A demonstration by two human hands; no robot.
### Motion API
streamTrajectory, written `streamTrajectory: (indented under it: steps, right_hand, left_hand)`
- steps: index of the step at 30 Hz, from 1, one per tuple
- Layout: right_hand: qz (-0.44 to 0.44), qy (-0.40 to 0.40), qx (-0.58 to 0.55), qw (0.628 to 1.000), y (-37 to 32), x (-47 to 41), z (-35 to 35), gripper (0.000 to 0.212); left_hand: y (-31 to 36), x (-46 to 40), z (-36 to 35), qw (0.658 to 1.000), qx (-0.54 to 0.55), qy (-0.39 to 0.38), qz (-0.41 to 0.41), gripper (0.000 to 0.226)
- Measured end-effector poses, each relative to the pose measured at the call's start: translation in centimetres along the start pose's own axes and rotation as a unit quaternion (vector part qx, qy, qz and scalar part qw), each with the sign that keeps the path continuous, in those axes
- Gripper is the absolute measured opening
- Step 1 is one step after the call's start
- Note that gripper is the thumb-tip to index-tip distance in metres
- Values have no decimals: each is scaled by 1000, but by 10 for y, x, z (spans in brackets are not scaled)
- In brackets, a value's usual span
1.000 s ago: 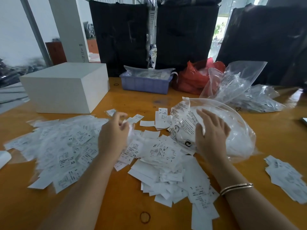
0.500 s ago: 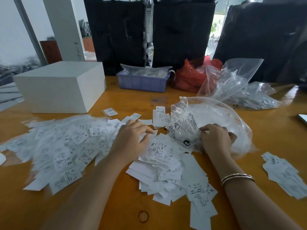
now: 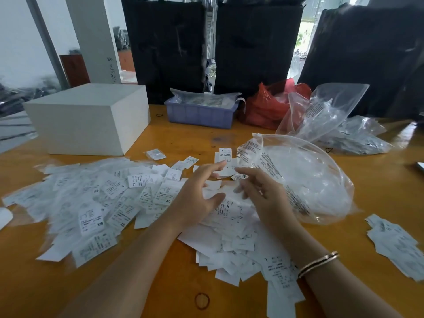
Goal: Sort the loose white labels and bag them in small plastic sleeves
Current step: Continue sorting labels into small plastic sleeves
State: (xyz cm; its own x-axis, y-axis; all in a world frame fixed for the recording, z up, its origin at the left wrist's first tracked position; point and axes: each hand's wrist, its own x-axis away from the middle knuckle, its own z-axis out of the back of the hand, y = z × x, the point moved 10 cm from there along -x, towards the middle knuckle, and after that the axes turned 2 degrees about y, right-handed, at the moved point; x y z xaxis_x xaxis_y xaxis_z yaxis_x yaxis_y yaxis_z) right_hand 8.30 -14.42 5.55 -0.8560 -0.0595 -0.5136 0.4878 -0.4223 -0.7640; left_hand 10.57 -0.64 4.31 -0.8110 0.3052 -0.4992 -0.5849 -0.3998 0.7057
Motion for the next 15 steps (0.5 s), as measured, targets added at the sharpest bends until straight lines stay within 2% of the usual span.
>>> streamTrajectory:
  steps: [2,5,11,14,15]
  right_hand:
    - [-18,-27,-27,999,3,0,-9,32]
    - [-56,-40,-47,997,14,0,-12,24]
    - [-72,-52,-83,993,18,-1,-19,15]
    - [-72,-60,-131,987,18,1,-20,36]
    - [-74,-66,-115,988,20,1,-21,38]
  left_hand:
    - [2,-1,-2,1000,15,-6,4,62]
    - [4,-4,0,996,84,1,21,34]
    - [4,-2,0,989,140,3,40,20]
    - [-5,-2,10,978,182,64,77,14]
    - [-12,-1,16,970,202,91,97,14]
